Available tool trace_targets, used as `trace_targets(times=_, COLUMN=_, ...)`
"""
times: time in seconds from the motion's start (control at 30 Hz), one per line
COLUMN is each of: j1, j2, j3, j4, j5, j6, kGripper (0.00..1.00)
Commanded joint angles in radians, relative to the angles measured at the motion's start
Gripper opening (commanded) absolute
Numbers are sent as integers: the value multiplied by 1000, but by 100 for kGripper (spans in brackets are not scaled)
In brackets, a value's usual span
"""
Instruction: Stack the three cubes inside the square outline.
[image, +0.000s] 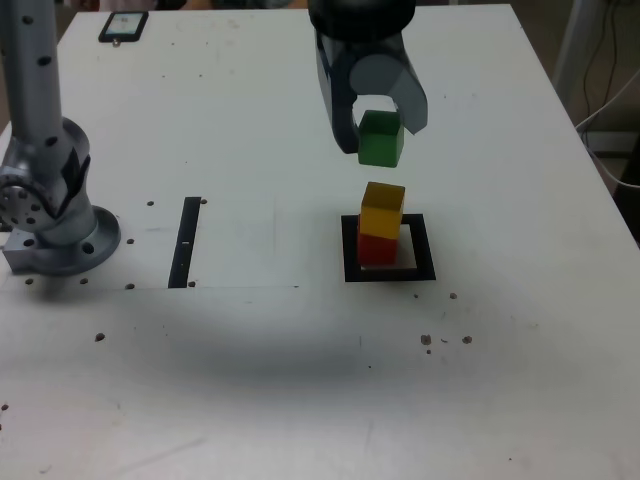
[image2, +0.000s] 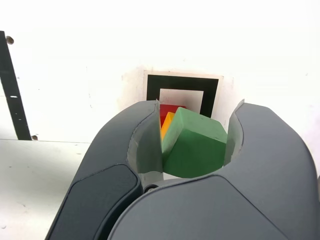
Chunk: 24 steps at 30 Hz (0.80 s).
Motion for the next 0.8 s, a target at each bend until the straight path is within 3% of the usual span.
trace_targets(times=0.0, j1=-3, j2=10, j3=-6, j4=-2, j5=1, j6=-10, kGripper=11)
trace_targets(times=0.77, j1=-73, j2=12, j3=-18, j4=19, j5=-5, j6=-102, kGripper=10)
